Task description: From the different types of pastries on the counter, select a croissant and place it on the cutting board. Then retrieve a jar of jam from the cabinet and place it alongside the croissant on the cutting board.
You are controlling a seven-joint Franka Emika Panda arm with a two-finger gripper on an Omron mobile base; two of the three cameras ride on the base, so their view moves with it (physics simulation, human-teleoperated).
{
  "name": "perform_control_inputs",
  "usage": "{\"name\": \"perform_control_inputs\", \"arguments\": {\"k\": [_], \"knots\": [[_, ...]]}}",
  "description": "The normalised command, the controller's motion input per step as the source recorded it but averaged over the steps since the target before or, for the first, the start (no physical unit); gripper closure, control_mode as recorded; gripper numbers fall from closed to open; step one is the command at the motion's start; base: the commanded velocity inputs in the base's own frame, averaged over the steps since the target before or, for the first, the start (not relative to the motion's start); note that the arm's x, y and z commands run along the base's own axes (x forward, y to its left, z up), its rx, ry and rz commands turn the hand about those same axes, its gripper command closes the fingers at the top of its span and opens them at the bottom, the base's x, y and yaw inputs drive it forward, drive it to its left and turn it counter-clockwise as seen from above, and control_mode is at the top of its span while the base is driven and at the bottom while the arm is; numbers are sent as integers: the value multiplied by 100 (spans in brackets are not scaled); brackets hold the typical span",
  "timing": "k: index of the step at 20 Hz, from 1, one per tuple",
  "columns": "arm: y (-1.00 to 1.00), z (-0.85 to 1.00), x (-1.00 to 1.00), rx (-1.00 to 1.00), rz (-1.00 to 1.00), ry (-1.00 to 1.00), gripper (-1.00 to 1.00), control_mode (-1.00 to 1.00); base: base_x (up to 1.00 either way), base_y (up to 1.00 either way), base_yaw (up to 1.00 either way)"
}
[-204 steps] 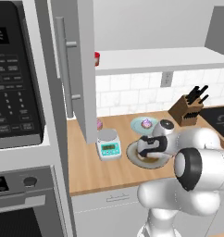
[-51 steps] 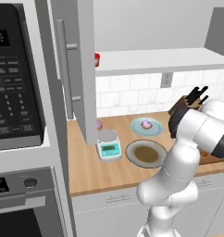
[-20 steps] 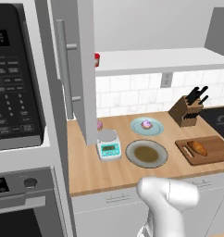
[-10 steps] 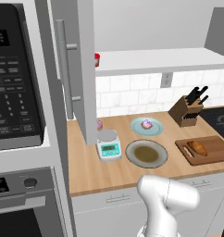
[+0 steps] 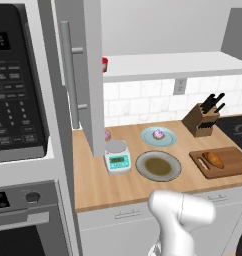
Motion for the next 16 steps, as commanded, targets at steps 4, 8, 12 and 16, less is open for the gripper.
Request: {"name": "perform_control_inputs", "arguments": {"k": [4,8,12,16], "knots": [[30,69,-6,-19,14,-17,-100,-100,0,0,0],[29,73,-7,-21,16,-21,-100,-100,0,0,0],[39,64,0,-24,19,-16,-100,-100,0,0,0],[46,57,0,-24,19,-12,-100,-100,0,0,0]]}}
